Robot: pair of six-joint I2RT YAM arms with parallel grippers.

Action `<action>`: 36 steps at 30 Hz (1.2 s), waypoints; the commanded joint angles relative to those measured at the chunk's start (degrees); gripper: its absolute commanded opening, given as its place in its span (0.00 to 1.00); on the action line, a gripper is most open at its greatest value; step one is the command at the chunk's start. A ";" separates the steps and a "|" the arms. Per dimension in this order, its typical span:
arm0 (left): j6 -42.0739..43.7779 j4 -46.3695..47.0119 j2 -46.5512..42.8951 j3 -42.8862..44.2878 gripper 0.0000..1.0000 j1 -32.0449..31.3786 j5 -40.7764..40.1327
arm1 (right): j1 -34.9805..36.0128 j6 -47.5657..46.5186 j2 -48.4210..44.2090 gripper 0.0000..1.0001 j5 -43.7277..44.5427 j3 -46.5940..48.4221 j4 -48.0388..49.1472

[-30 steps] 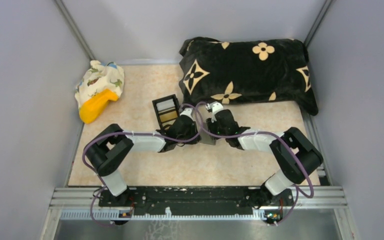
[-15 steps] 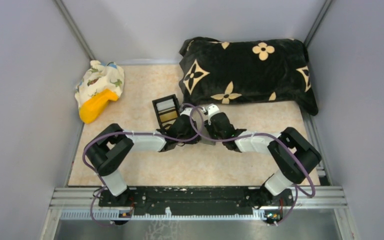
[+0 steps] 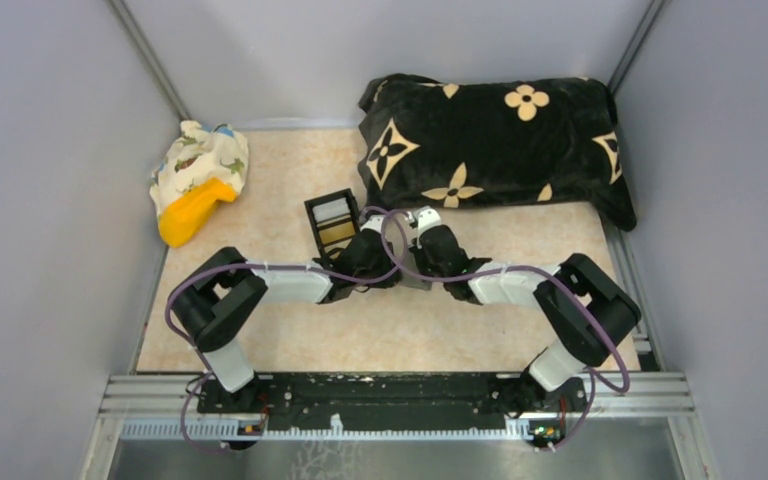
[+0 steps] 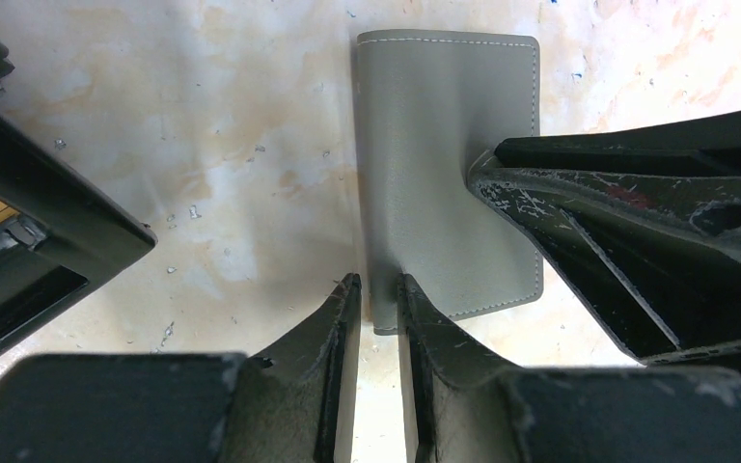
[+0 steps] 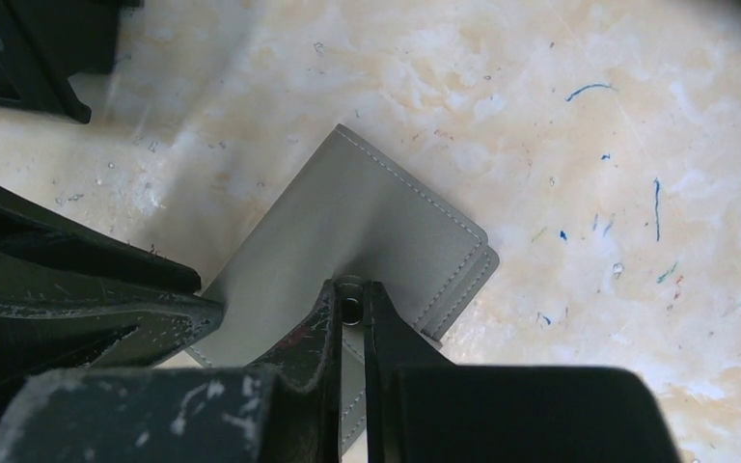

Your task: Take the credit cards out of the card holder

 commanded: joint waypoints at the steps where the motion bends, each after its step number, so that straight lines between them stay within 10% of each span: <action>1: 0.91 -4.00 2.36 -0.39 0.26 0.30 -0.38 | -1.14 5.77 -1.37 0.00 -6.79 -2.41 -1.61; 36: 0.85 -3.30 3.01 -0.41 0.26 0.41 -0.04 | -21.18 34.97 -2.97 0.00 -44.43 -19.81 42.81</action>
